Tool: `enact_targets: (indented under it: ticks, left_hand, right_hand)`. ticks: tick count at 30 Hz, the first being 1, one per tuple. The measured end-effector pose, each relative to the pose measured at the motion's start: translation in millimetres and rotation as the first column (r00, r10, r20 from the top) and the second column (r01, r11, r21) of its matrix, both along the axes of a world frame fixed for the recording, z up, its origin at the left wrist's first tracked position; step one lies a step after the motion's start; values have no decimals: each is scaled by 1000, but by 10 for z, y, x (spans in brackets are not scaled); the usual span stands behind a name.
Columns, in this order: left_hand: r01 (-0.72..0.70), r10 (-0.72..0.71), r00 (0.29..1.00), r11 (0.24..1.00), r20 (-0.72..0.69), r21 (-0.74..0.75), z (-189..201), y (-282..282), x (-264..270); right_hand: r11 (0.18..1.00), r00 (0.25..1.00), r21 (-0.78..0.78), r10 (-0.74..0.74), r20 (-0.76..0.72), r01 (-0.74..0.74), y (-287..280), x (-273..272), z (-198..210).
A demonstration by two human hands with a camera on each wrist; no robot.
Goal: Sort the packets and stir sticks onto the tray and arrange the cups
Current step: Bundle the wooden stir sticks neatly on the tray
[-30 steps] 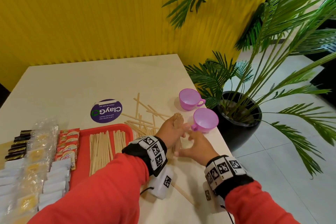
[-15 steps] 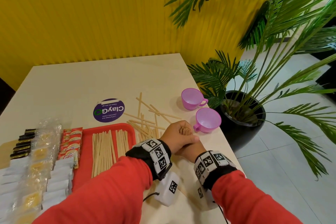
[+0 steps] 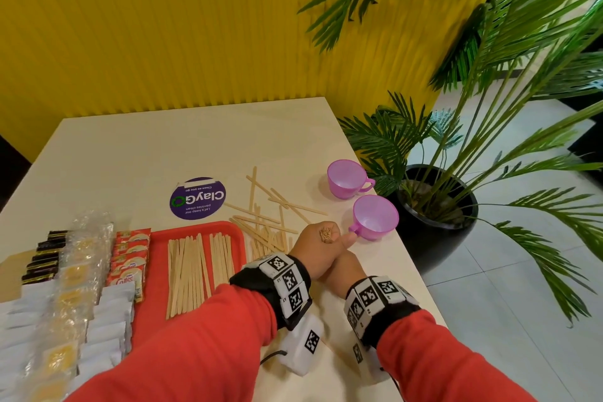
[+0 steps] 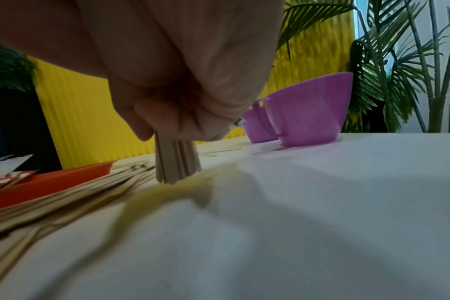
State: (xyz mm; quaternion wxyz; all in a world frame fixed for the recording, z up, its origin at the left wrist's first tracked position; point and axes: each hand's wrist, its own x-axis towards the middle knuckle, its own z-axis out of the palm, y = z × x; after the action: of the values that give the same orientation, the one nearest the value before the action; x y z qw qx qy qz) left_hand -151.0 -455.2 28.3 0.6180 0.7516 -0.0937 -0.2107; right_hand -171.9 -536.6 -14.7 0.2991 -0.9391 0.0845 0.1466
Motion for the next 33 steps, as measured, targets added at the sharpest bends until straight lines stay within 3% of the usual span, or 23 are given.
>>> enact_targets:
  ticks: [4, 6, 9, 12, 17, 23, 28, 33]
  left_hand:
    - [-58, 57, 998, 998, -18, -21, 124, 102, 93]
    - [-101, 89, 991, 988, -100, -118, 180, 164, 146]
    - [-184, 104, 959, 936, -262, -302, 274, 308, 232]
    - [-258, 141, 922, 918, -360, -301, 298, 537, 334]
    - [-387, 232, 852, 883, -470, -266, 212, 954, 322]
    - [-224, 98, 870, 952, -484, -209, 50, 1492, 91]
    - [-231, 172, 823, 972, -541, -43, -38, 1867, 17]
    - [-309, 269, 776, 951, -570, 29, -117, 2066, 33]
  right_hand:
    - [969, 993, 228, -109, 37, 98, 60, -14, 81]
    - [945, 994, 319, -89, 56, 67, 76, -34, 156]
    - [812, 999, 583, -9, -45, 34, 181, -84, 320]
    - [669, 995, 741, 19, -98, 60, 349, -103, 366]
    - [609, 988, 791, 75, -136, 62, 718, -76, 359]
    - [550, 969, 809, 1, -248, 206, 1139, -46, 272]
    - [569, 935, 772, 18, -355, 282, 1559, -109, 233]
    - [749, 933, 605, -45, -357, 268, 1890, -77, 86]
